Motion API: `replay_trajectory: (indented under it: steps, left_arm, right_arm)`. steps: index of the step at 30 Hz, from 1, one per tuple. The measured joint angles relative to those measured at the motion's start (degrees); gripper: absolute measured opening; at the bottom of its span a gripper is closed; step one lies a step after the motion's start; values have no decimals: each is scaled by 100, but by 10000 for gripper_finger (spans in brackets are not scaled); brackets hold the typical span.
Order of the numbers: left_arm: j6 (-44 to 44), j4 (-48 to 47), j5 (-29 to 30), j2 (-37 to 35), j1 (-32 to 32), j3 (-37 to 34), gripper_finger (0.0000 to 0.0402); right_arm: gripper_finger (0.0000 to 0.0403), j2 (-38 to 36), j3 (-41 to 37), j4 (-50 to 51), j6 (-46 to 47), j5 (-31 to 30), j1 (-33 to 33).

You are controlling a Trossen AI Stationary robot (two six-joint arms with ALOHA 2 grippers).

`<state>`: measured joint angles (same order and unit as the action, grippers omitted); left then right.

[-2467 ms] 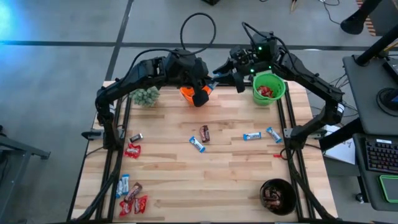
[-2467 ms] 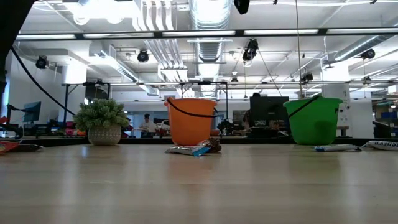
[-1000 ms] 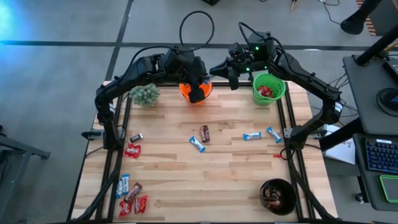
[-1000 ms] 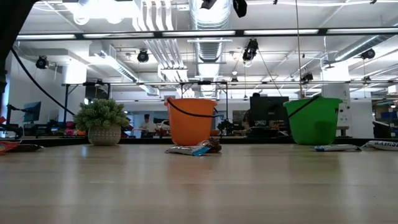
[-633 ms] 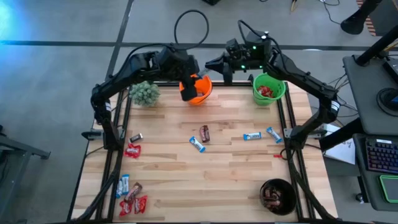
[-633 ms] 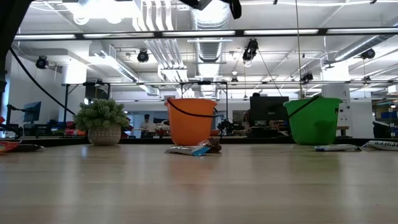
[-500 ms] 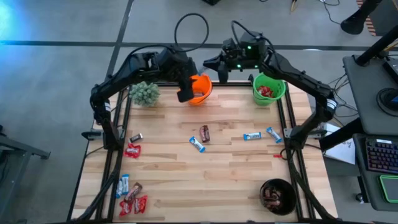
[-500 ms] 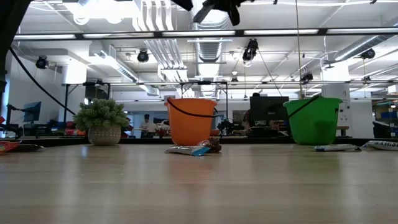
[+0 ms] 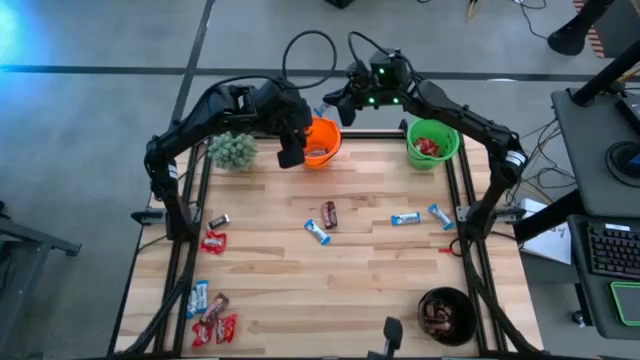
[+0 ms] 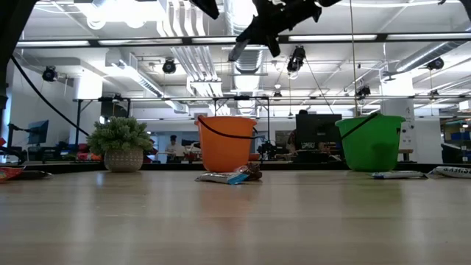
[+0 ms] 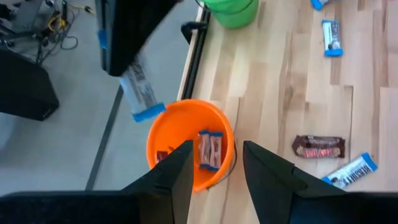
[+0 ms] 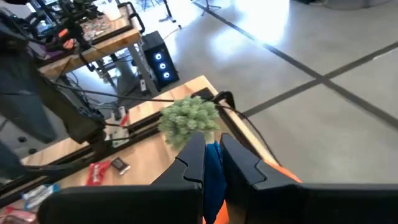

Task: Organize candy in baskets
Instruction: Put the white chocolate bar into the orange bucket

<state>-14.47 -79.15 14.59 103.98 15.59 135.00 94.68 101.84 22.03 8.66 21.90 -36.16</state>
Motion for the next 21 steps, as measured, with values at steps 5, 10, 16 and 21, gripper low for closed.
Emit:
replay_trajectory:
  steps: [5, 10, 16, 21]
  left_arm:
    - [41, -205, 0, 0, 0, 0, 121]
    - [138, -203, -1, 0, 0, 0, 121]
    - [167, -208, 0, 0, 0, 0, 121]
    - [167, -318, 0, 0, 0, 0, 121]
  right_arm:
    - [16, 167, 0, -25, -93, 17, -256]
    - [17, 422, 0, -9, -69, 51, -387]
    - [17, 785, 0, -8, -119, 104, -385]
    - [17, 972, 0, 48, -117, 244, -387]
